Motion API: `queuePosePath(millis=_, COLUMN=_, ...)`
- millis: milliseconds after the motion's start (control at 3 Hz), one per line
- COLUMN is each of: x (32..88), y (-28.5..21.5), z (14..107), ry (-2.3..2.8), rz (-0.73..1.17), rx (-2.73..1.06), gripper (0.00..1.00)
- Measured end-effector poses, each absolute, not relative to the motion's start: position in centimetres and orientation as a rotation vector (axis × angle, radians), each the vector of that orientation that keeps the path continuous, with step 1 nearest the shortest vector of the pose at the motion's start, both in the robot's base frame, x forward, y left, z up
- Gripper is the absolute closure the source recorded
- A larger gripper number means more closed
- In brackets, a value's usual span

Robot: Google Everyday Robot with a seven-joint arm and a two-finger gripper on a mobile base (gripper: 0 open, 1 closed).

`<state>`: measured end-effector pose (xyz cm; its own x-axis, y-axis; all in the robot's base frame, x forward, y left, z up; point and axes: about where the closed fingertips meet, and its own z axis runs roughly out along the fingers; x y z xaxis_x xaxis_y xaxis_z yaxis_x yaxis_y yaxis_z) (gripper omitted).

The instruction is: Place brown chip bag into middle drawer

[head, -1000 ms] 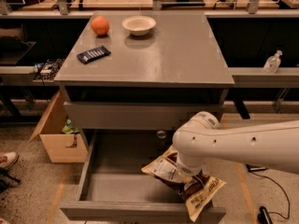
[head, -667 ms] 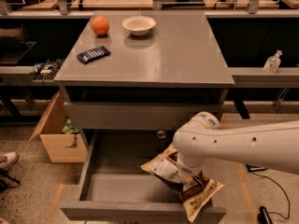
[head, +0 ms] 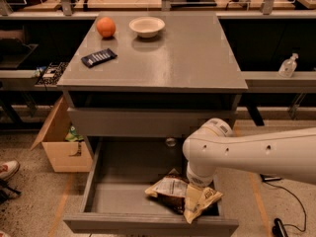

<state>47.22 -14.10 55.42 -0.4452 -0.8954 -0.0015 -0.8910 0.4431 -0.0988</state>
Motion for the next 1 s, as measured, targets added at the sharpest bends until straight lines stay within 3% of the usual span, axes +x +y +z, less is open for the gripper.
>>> queuePosePath(millis=667, x=47.3, y=-17.3, z=56.3, ry=2.593, rz=-0.010, rx=-1.534, gripper=0.00)
queuePosePath(millis=1000, x=47.8, y=-22.2, z=57.0, ry=2.609, rz=0.140, rx=-1.321, gripper=0.00)
